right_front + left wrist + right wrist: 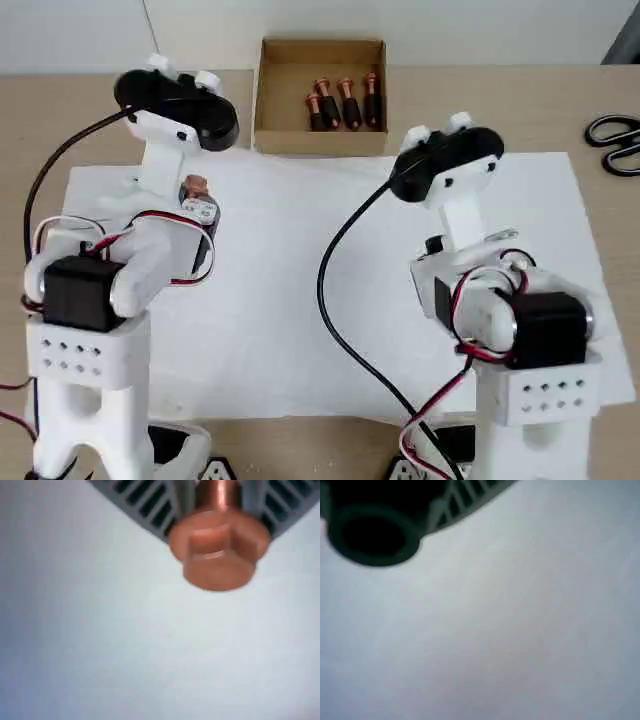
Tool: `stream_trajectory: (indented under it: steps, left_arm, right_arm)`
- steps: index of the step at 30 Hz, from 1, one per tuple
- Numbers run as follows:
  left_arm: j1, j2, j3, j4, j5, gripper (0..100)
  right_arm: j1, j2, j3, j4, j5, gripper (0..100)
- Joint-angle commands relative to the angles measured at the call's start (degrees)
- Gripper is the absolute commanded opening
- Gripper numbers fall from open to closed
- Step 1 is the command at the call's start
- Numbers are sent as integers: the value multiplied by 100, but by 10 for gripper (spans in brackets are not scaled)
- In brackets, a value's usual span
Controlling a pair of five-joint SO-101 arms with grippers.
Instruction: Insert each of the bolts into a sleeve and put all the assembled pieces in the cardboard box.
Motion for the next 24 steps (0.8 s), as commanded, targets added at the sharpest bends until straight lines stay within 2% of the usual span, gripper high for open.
stream_trajectory:
  steps: [1, 6, 9, 15, 18, 24]
  left_arm:
    - [-62, -352, -31, -334, 35, 6]
    - [-70, -607, 110, -457, 35, 6]
    - [-70, -835, 611, -747, 35, 6]
    - [-35, -1758, 2018, -2101, 88, 6]
    - [-35, -2233, 2835, -2919, 659, 6]
    - [-35, -2646, 3925, -3877, 1749, 6]
  right_arm:
    - [-13, -620, 378, -681, -79, 4]
    - [-22, -1552, 1319, -1701, -264, 4]
    - [-22, -2114, 2242, -2193, -255, 4]
    - [-31, -3178, 4185, -4233, -308, 4]
    - [-110, -3565, 4967, -5147, -308, 4]
    - [-1147, -3776, 6136, -6316, -308, 4]
